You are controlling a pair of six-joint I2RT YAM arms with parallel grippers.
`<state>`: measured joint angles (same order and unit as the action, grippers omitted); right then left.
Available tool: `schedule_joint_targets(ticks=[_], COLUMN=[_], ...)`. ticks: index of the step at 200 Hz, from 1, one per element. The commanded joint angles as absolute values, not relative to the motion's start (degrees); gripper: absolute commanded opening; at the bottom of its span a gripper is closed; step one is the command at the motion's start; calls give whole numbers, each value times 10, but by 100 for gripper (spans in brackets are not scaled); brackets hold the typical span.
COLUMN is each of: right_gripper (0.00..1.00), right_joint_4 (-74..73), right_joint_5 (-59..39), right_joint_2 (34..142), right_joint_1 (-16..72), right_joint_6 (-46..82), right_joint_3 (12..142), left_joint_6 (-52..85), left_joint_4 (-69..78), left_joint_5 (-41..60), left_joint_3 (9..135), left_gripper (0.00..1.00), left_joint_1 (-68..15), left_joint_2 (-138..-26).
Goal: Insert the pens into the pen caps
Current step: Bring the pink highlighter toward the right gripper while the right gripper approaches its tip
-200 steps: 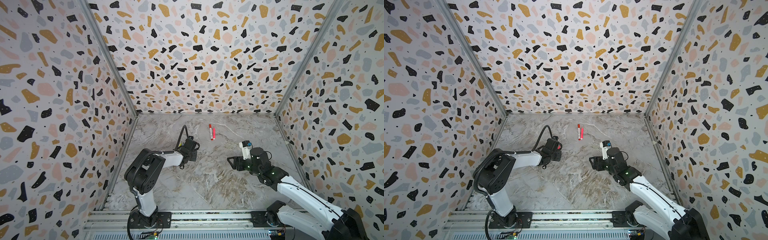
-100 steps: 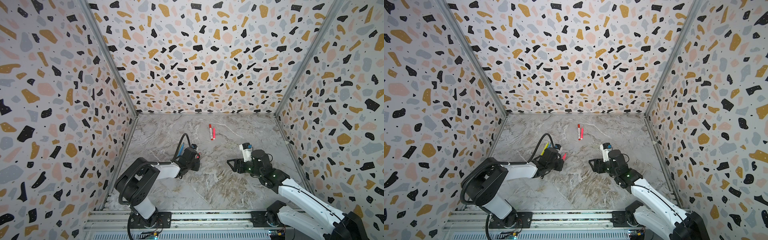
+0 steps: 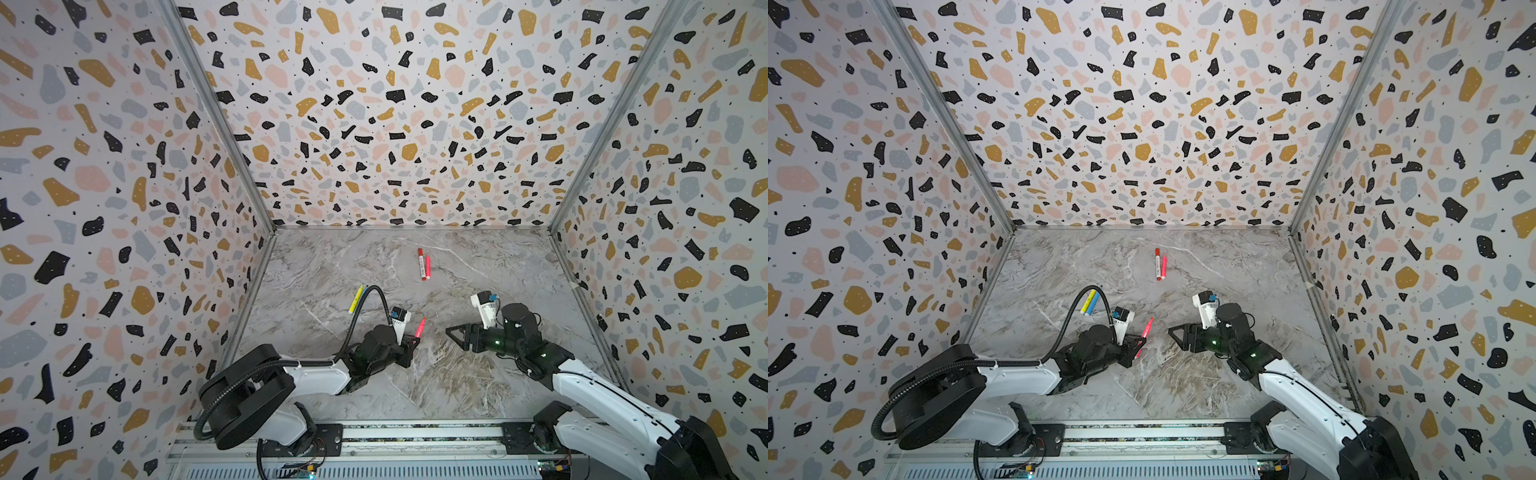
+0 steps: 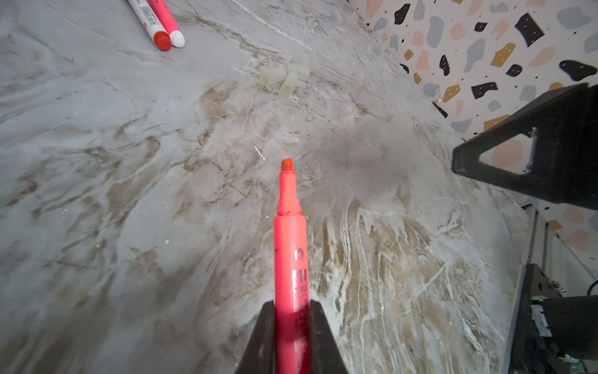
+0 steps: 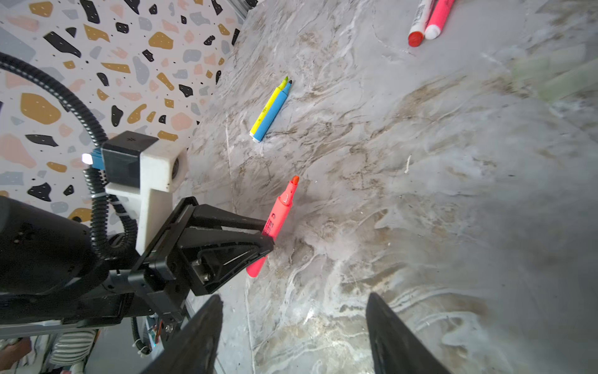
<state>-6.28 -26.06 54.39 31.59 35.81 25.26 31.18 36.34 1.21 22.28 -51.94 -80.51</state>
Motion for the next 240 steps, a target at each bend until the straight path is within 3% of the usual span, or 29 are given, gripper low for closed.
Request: schedule_joint_targets(ticks=[1, 63, 240], right_gripper=[68, 61, 41], right_joint_4=[-154, -225, -316], right_joint_5=[-296, -315, -317], right_joint_2=[550, 608, 684], right_joint_1=[316, 324, 388], right_joint_6=[396, 440, 478], right_joint_3=[225, 236, 259], left_joint_6=[334, 337, 330], left_joint_4=[446, 446, 462], left_joint_5=[-3, -48, -75], left_joint_3=[212, 201, 203], left_gripper=[14, 14, 17], left_joint_1=[-543, -578, -626], left_joint_2=[-776, -728, -723])
